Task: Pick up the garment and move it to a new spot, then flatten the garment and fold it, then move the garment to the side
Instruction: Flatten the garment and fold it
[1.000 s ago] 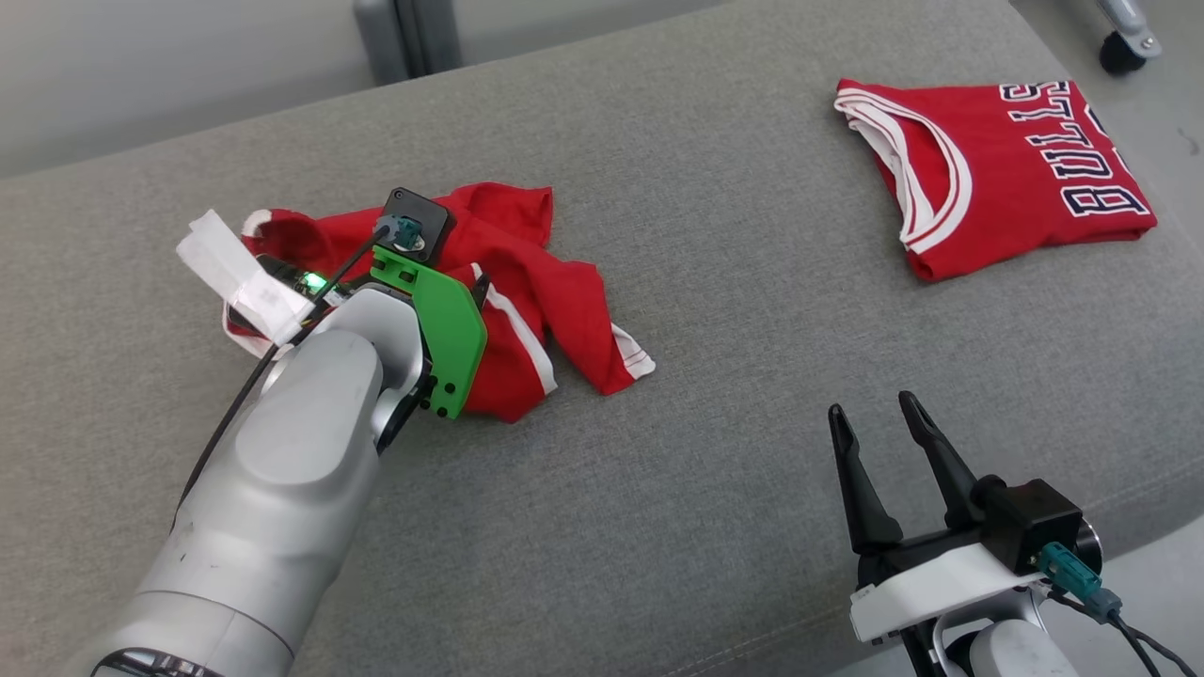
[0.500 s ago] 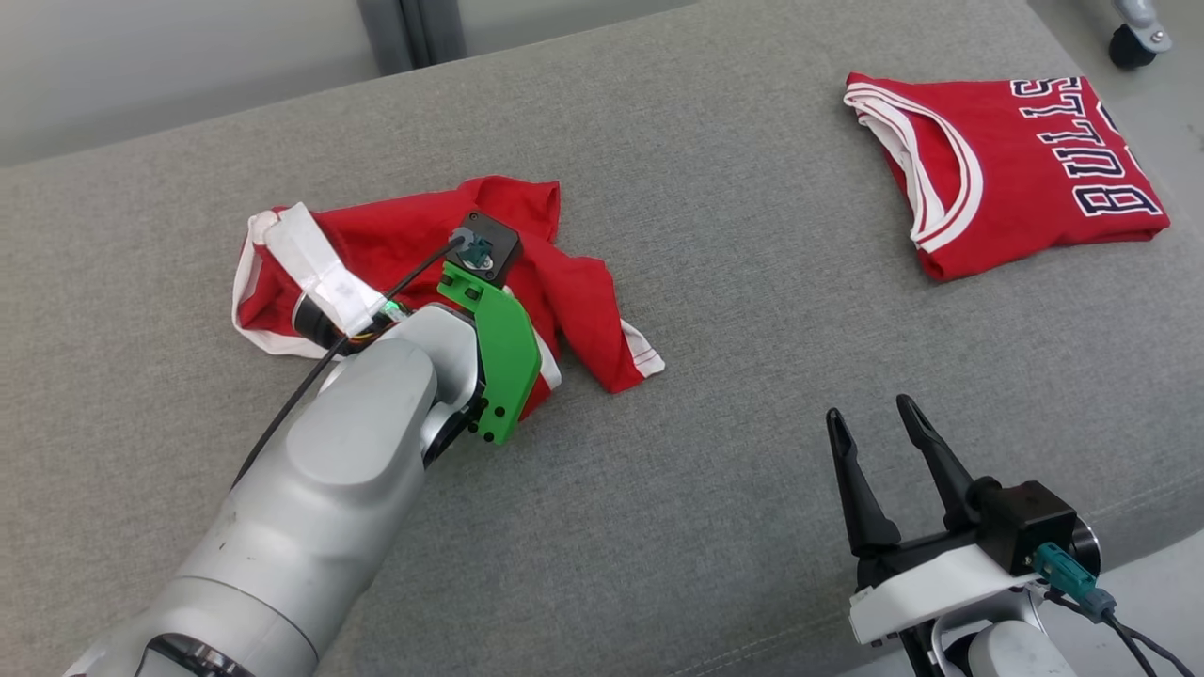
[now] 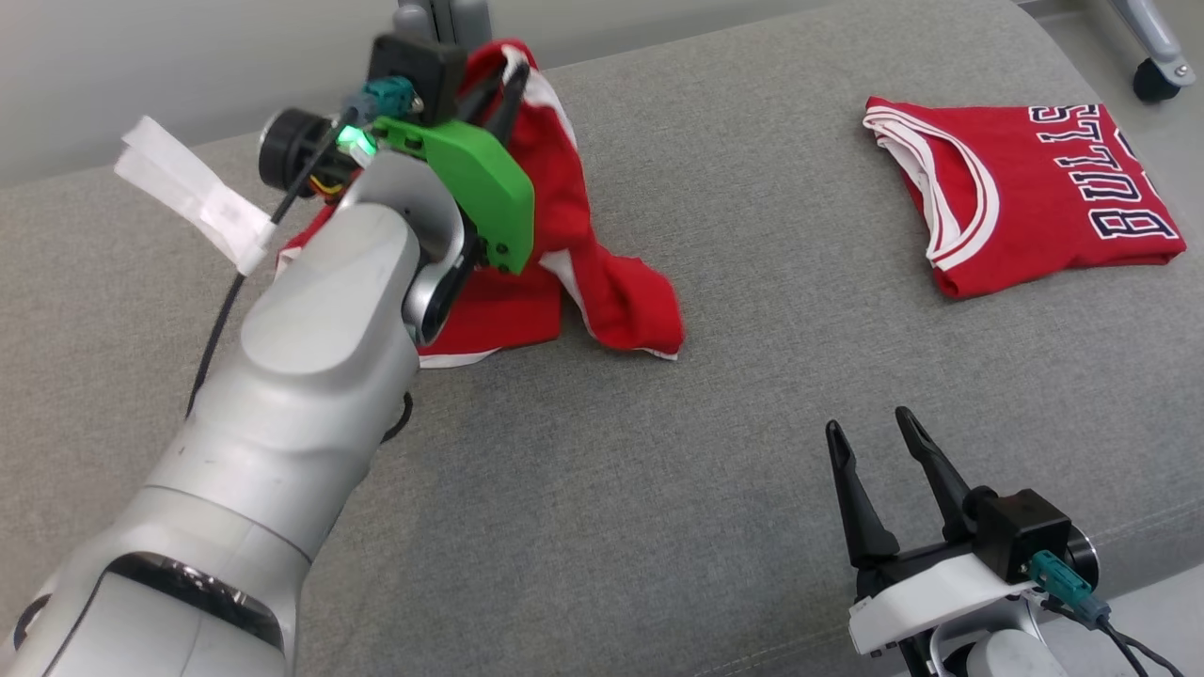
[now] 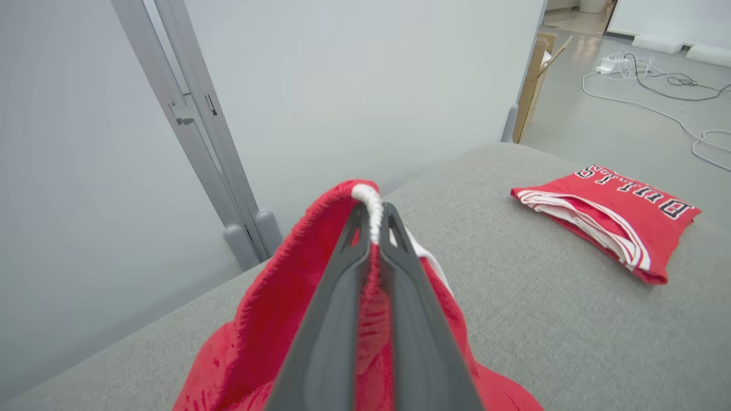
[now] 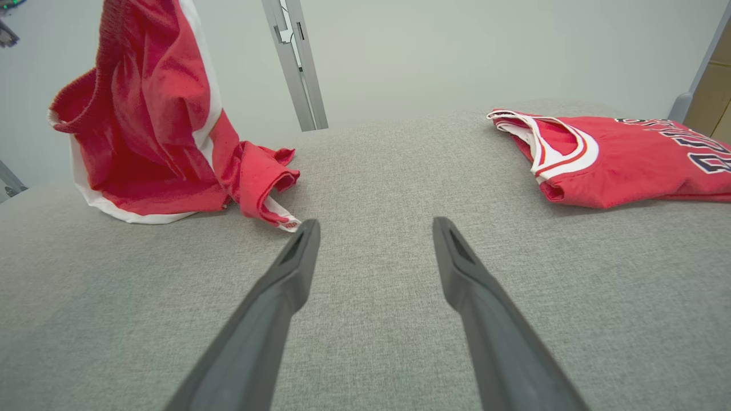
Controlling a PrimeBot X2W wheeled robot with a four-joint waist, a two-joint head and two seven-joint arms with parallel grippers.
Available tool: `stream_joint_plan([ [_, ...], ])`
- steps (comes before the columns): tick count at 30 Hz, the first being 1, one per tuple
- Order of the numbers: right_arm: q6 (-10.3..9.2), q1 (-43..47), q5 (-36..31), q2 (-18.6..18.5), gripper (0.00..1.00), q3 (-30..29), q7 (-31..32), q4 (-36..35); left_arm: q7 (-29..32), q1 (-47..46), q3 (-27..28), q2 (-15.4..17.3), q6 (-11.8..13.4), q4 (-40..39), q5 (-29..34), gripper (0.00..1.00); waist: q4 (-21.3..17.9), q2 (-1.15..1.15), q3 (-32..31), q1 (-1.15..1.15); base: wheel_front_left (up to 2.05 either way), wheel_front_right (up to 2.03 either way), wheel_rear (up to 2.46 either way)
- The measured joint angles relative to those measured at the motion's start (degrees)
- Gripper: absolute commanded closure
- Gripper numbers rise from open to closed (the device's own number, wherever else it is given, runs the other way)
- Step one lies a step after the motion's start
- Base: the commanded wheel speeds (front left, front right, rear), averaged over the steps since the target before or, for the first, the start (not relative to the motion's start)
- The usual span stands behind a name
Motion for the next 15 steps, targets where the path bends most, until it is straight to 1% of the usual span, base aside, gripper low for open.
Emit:
stream_joint_plan([
  [3,0.00,0.02,0.02,0.01,0.00,0.34,0.01,0.10,-5.94,-2.79,2.45,-0.48,1.11,-0.87,-0.66,1.00,-0.31,0.00,-0.34,0.00,0.00,0.00,0.00],
  [7,0.00,0.79,0.08,0.01,0.00,-0.42,0.00,0.12,-11.02,-4.42,4.21,-1.16,1.79,-2.89,-1.44,1.00,-0.57,0.00,-0.91,0.00,0.00,0.00,0.00],
  [8,0.00,0.98,0.08,0.00,0.00,-0.70,0.00,0.13,-11.57,-4.38,4.42,-1.25,1.27,-3.82,-1.82,1.00,-0.49,0.00,-1.01,0.00,0.00,0.00,0.00],
  [11,0.00,1.87,-0.20,0.00,0.00,-1.54,0.00,0.23,-12.68,-2.79,5.12,-1.72,1.05,-7.73,-2.85,1.00,-0.11,0.00,-1.62,0.00,0.00,0.00,0.00],
  [15,0.00,3.84,-0.55,0.02,0.00,-2.89,0.00,0.56,-12.82,7.43,3.89,-1.93,-1.68,-17.11,-6.82,1.00,0.75,0.00,-3.19,0.00,0.00,0.00,0.00],
])
